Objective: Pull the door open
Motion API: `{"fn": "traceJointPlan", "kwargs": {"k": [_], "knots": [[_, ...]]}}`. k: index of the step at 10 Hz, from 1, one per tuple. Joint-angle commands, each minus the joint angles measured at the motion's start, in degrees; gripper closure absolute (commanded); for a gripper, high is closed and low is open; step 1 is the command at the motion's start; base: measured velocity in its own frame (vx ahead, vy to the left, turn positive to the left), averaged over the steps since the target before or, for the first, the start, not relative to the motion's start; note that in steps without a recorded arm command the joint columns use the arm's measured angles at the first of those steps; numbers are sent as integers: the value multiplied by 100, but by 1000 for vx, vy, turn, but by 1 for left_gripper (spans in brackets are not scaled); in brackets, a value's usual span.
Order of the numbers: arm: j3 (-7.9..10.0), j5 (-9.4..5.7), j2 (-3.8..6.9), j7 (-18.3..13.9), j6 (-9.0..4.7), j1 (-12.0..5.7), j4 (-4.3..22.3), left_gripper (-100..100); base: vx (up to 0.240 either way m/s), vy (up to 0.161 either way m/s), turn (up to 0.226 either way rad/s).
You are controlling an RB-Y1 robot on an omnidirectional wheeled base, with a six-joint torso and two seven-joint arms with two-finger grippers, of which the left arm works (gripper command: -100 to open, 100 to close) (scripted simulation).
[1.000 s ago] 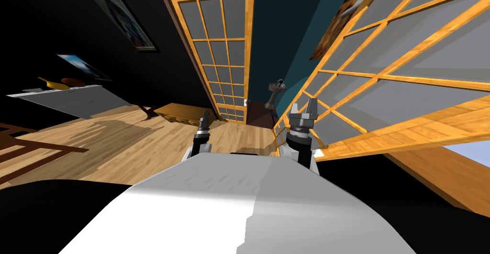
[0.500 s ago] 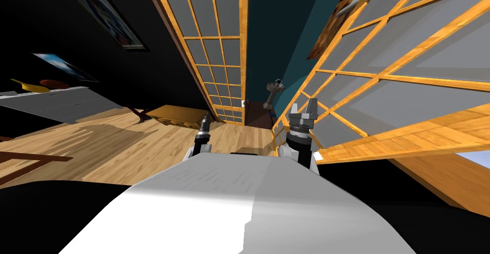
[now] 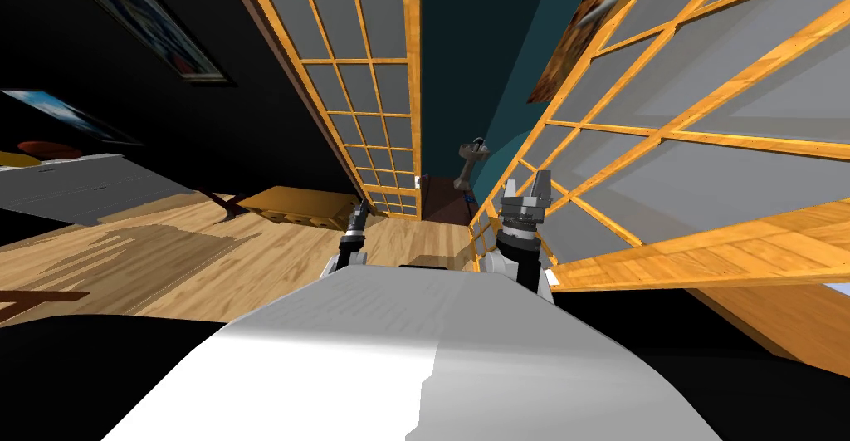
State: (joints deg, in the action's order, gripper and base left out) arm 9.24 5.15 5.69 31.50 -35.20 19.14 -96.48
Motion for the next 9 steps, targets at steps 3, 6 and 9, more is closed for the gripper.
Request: {"fn": "traceJointPlan", "kwargs": {"k": [3,6,9], "knots": [[81,108,7,415,-132,-103,445,-100,116,-29,-64],[150,196,15,746,-228,-190,805,-100,102,-42,-67],[218,283,16,1076,-324,-276,1165,-100,106,-18,-63]]}}
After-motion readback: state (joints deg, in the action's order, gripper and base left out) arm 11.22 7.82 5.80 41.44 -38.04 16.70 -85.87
